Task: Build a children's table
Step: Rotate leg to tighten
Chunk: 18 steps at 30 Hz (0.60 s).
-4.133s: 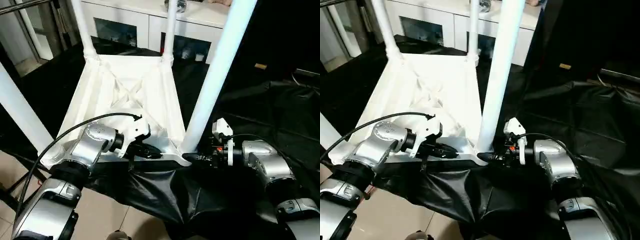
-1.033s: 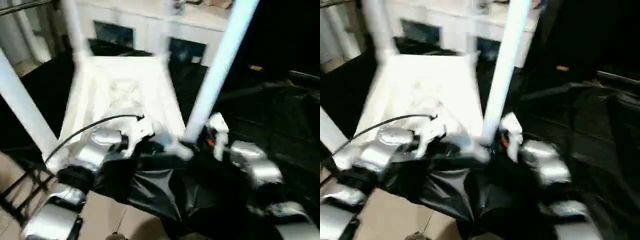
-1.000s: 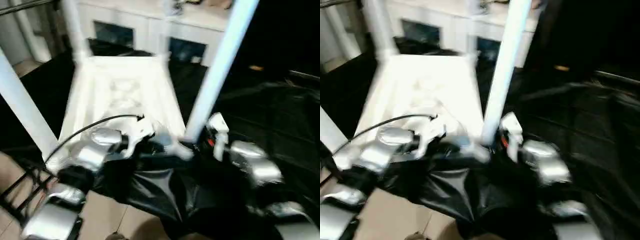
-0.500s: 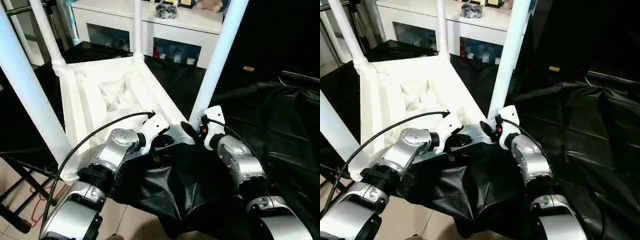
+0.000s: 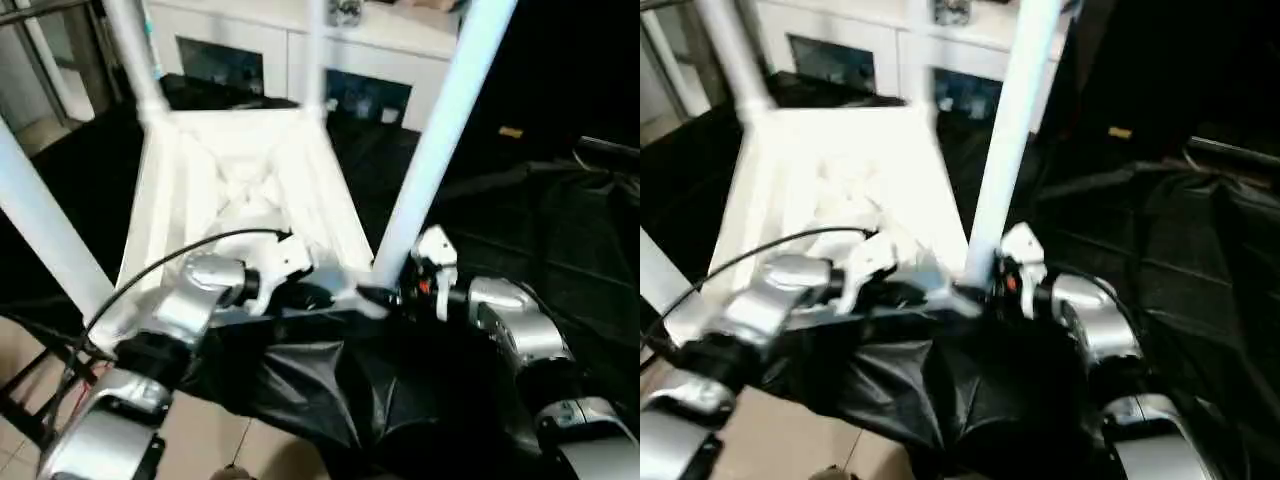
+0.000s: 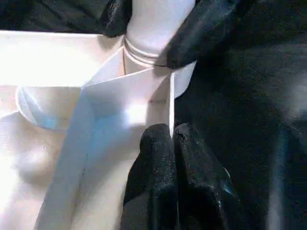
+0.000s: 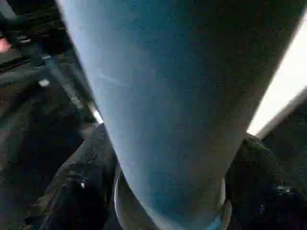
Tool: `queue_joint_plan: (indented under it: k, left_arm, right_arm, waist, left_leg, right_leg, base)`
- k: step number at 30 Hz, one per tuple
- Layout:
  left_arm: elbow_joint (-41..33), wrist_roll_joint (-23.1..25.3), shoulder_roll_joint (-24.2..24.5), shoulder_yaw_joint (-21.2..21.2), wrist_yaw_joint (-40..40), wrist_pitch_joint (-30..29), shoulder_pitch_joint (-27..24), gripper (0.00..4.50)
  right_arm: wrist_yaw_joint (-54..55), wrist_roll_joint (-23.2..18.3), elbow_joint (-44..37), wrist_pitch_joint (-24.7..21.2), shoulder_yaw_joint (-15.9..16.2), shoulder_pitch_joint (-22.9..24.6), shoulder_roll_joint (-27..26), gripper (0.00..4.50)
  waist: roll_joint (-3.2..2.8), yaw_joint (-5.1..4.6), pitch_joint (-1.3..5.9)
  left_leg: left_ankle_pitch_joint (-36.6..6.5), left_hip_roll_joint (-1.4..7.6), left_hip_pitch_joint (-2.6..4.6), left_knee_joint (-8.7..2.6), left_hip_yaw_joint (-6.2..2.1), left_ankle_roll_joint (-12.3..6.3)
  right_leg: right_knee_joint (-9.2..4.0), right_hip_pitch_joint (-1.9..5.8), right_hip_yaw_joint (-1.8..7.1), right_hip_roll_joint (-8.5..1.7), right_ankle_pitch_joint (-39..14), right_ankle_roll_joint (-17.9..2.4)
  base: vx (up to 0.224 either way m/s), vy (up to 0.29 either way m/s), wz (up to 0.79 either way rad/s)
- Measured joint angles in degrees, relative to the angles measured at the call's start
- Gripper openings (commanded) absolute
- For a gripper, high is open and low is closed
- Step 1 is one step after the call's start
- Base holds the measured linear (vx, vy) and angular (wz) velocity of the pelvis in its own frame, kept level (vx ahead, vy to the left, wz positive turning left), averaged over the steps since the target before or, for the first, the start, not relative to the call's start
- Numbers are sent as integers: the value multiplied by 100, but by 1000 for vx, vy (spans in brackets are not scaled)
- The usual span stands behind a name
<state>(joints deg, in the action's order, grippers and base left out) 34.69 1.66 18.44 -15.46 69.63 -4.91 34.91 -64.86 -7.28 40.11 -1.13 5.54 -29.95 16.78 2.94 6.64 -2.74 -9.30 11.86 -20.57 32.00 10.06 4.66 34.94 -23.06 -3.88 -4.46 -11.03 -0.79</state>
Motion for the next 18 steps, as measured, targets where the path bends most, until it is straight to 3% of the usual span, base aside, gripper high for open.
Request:
queue_joint_plan:
  k: [3,10,18]
  left_arm:
    - [-25,-83,153,-40,356,101,-45,0]
    - [-71,-128,265,-83,654,75,-65,0]
    - [-76,-171,184,-89,608,27,-71,0]
  right_arm:
    - [-523,-47,-127,-103,166,18,126,301]
    - [-870,-163,-231,-260,230,80,202,249]
    - [-871,-163,-365,-350,226,136,189,242]
  waist:
    - [5,6,-3]
    - [6,49,-3]
    - [4,81,-3]
  left_leg:
    - [-1,2,0,13,-1,-1]
    - [-1,2,1,22,-1,2]
    - [-1,2,0,22,0,2]
  right_leg:
    - [4,2,1,0,1,0]
    - [8,7,5,0,2,-1]
    - [9,7,5,-1,2,-1]
  base:
    - [0,0,0]
    - [0,0,0]
    - [0,0,0]
